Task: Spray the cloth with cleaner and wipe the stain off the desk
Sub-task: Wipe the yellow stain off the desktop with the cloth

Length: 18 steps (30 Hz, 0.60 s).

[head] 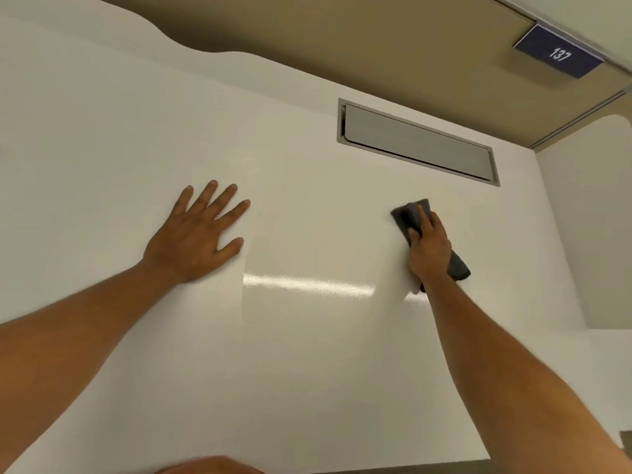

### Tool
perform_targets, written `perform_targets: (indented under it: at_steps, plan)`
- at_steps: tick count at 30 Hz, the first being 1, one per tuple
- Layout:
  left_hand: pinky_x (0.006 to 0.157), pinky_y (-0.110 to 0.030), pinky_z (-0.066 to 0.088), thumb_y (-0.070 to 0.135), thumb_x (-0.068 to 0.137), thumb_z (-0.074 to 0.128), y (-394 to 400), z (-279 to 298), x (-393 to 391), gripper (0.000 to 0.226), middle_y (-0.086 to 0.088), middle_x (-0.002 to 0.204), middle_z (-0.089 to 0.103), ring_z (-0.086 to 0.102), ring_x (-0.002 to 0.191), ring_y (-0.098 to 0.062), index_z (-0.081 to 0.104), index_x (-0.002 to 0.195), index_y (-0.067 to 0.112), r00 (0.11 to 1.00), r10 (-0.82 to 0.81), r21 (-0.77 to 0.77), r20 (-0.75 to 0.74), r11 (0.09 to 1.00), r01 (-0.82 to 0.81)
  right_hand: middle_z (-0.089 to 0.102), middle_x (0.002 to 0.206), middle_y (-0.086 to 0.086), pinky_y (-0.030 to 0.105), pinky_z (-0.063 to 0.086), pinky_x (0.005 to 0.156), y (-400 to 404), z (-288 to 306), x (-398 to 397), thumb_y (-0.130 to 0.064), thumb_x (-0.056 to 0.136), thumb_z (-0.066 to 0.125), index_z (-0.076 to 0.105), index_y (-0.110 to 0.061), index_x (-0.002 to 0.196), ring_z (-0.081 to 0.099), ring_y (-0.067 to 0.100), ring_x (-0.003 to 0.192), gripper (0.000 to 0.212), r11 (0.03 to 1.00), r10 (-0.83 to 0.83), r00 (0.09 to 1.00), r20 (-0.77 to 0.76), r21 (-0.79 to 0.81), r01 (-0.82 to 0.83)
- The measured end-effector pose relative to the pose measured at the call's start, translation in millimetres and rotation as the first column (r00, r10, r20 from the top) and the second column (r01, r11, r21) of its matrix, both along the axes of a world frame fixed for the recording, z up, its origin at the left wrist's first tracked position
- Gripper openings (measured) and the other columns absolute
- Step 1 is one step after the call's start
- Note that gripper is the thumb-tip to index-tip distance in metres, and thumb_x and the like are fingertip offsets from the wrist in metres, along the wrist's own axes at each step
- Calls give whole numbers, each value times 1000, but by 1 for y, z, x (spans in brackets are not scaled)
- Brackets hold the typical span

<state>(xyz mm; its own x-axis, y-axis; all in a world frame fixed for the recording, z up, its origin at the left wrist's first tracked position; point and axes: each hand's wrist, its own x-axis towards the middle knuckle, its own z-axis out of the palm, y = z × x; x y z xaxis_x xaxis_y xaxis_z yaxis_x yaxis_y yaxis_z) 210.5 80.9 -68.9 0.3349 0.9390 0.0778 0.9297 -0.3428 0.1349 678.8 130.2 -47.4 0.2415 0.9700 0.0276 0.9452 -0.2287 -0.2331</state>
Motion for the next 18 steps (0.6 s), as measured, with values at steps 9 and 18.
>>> perform_targets:
  at_steps: [9,18]
  plan:
    - [132,-56,12,63,101,27,0,1,-1,72,1,177,18,17,163,-29,21,166,33,1000,-11,-19,-11,1000,10,53,149,21,52,46,103,-23,0,-164,-18,93,68,52,-17,149,52,42,130,59,901,434,901,-13,26,-433]
    - [132,-56,10,65,100,22,1,1,-1,74,2,177,15,1,159,-14,17,167,34,1000,-10,-22,-5,1000,10,16,171,-11,39,3,127,-263,7,-139,-18,106,52,20,-45,160,6,15,159,69,774,612,775,-157,-83,-628]
